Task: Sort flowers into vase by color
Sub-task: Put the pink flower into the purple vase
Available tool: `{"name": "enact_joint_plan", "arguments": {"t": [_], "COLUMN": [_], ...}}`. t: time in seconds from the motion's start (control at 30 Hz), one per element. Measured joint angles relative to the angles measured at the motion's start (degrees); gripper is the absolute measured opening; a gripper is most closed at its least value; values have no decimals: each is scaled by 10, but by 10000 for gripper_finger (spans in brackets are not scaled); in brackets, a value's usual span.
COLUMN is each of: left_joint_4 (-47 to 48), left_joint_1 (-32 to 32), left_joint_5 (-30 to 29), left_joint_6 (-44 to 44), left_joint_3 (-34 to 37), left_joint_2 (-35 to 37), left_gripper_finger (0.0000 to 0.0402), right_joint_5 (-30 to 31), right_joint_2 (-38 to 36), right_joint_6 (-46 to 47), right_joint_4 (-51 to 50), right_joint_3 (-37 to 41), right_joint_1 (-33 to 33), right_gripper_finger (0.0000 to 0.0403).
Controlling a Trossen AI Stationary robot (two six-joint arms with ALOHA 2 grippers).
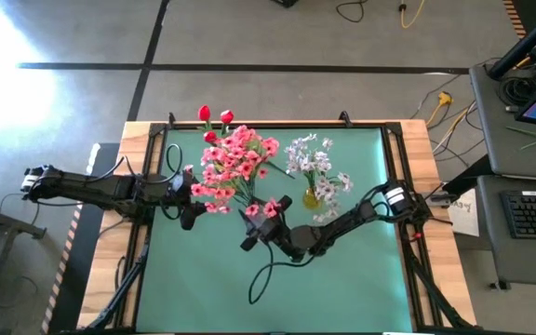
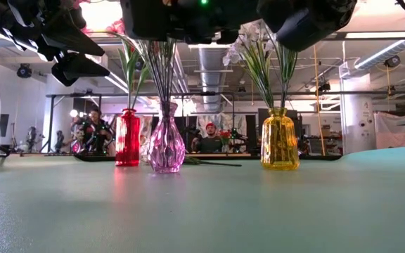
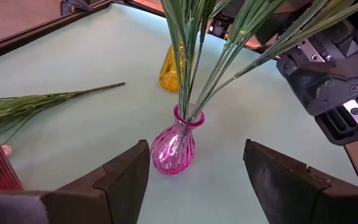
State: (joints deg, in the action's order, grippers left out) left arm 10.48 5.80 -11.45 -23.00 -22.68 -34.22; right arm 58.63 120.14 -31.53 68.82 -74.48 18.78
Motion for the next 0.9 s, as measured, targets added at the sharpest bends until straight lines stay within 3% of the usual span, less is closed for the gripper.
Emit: {"name": "enact_joint_plan", "arguments": {"t": [0.27,0.53,0.9], "left_joint_4": [0,-7,-180], "left_joint_1": [0,0,49], "left_joint_5": [0,0,-6], "left_joint_6": [0,0,94], "left_joint_3": [0,0,0], "left_joint_2": [0,0,-44], "left_gripper_finger": [249,249,249], "right_joint_5": [31,52,106], "right_joint_2": [0,-7,-7], "right_joint_6": [-1,0,-17], "right_joint_4": [0,0,0], "right_joint_3": [0,0,0], "right_joint_1": [16,35,68], "right_gripper_finger": [270,276,279]}}
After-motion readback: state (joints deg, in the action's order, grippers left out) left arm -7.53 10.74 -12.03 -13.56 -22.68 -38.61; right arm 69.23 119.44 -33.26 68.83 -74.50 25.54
